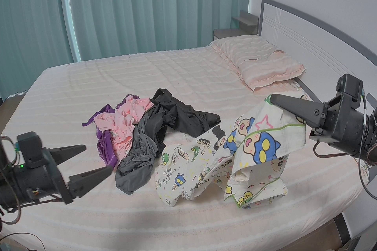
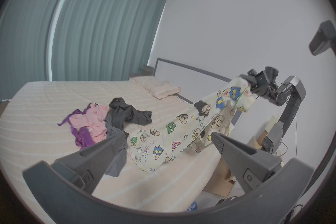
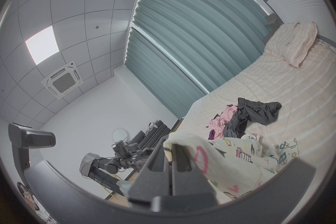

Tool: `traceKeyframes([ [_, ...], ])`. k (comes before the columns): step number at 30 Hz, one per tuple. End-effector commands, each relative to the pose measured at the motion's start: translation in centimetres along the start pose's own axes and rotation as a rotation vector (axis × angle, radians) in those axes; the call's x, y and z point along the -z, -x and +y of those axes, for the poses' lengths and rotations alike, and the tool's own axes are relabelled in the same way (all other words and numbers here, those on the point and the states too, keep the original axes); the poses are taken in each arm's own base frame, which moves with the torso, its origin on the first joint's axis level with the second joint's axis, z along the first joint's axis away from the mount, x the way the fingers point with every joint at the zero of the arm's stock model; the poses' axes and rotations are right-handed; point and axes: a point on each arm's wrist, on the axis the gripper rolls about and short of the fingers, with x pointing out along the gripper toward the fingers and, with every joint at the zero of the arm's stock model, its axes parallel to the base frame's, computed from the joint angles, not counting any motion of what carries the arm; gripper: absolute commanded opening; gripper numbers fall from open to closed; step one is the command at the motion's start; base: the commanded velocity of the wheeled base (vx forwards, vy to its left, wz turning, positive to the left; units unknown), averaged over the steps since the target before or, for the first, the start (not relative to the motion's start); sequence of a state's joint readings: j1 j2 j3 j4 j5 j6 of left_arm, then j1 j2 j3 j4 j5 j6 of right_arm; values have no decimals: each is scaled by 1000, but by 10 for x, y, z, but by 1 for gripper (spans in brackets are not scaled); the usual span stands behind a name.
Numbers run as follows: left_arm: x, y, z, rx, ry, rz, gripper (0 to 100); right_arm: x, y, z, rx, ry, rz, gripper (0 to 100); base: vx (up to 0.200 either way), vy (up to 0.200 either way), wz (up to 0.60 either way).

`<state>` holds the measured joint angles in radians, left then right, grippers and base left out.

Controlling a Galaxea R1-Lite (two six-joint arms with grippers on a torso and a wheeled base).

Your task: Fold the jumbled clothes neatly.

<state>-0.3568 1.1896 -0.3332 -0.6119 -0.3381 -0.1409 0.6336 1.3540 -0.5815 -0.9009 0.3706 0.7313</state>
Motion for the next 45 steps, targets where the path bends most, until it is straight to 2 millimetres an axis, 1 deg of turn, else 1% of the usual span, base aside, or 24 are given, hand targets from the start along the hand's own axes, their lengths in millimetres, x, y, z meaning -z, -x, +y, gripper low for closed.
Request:
traceKeyframes([
  [1,86,-126,-1,77,35,274,100,-21,-21,9,-52,27,-50,0,0,0,0],
  [2,86,-126,-1,77,35,274,100,-21,-21,9,-52,27,-50,0,0,0,0],
  [5,98,-139,-17,63,99,255,100,-27,-26,11,-59,33,-63,0,0,0,0],
  [7,102,-142,-24,54,113,243,100,-26,-29,9,-54,30,-58,0,0,0,0],
  [8,106,-145,-30,50,118,238,100,-25,-32,6,-49,28,-54,0,0,0,0],
  [9,106,-145,-31,51,118,240,100,-24,-32,6,-49,27,-53,0,0,0,0],
  [11,117,-151,-36,32,111,256,100,-24,-36,3,-47,26,-51,0,0,0,0],
  [13,122,-154,-38,27,108,245,100,-27,-38,5,-52,30,-58,0,0,0,0],
  [18,129,-163,-36,-8,124,194,100,-25,-39,2,-45,25,-47,0,0,0,0],
  [22,135,-161,-38,-12,153,205,100,-24,-43,-4,-28,21,-46,0,0,0,0],
  [24,137,-158,-39,-6,176,215,100,-23,-45,-10,-10,17,-40,0,0,0,0],
  [28,139,-154,-40,-4,193,217,100,-24,-46,-13,-4,16,-40,0,0,0,0],
  [34,149,-170,-39,-8,224,202,100,-23,-46,-13,-4,13,-33,0,0,0,0],
  [36,157,-178,-37,-19,224,200,100,-22,-47,-14,-4,11,-28,0,0,0,0],
  [37,157,-178,-37,-19,224,200,100,-22,-47,-14,-4,11,-28,0,0,0,0],
  [38,165,-184,-35,-48,222,207,100,-21,-48,-15,-3,10,-25,0,0,0,0],
  [40,172,-189,-34,-72,222,211,100,-19,-49,-14,-6,5,-17,0,0,0,0],
  [45,175,-193,-35,-76,269,211,100,-11,-53,-16,-7,-52,11,0,0,0,0],
])
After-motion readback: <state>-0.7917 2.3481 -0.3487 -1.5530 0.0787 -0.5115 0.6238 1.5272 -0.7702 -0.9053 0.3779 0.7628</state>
